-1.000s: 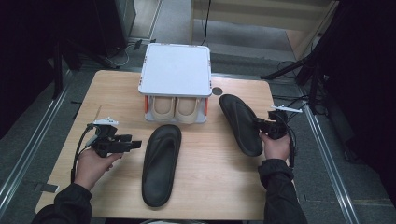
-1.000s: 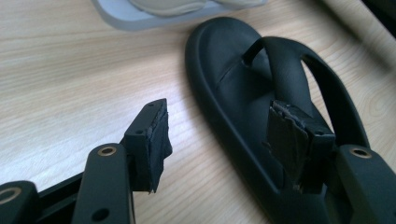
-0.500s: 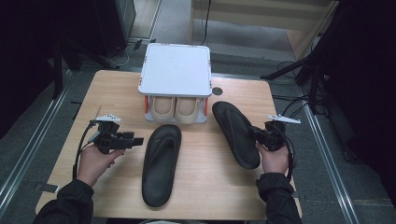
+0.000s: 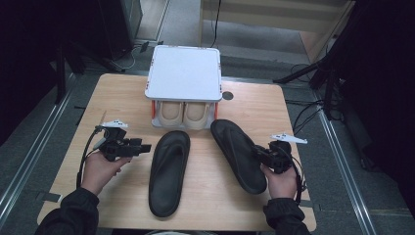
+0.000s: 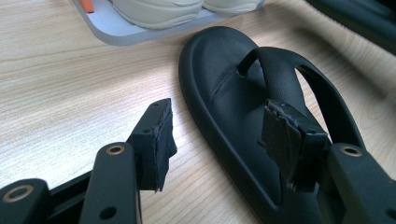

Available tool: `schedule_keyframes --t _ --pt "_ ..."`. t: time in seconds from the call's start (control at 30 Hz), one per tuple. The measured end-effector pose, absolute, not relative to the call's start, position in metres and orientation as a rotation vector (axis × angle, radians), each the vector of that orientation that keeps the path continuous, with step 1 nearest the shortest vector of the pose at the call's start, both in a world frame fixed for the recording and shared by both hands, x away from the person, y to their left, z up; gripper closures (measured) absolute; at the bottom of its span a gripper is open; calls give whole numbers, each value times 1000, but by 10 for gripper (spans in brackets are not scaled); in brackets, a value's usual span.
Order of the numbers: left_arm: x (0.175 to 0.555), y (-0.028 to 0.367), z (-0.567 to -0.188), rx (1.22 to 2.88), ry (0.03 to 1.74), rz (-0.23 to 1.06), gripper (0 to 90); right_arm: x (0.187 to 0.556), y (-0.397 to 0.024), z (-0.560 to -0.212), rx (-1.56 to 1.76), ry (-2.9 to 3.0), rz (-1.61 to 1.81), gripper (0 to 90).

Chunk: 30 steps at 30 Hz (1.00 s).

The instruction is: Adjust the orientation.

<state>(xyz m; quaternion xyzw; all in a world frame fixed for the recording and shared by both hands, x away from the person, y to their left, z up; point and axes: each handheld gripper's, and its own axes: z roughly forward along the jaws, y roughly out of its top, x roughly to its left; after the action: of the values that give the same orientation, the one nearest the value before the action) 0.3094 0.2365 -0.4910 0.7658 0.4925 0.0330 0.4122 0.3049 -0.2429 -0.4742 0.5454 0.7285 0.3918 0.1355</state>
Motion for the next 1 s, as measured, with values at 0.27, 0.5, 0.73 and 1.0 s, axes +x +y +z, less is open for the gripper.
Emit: schedule_keyframes --t 0.27,0.5,0.73,1.0 --pt "309 235 -491 1932 1236 84 439 295 -225 -485 1542 2194 1114 795" --pt "310 234 -492 1940 1233 87 439 295 -210 -490 1492 2254 1079 789" --pt "309 233 -492 1942 1227 100 452 295 -195 -496 1447 2304 1049 769" --pt "309 232 -492 1951 1220 89 485 296 -190 -499 1439 2362 1112 659"
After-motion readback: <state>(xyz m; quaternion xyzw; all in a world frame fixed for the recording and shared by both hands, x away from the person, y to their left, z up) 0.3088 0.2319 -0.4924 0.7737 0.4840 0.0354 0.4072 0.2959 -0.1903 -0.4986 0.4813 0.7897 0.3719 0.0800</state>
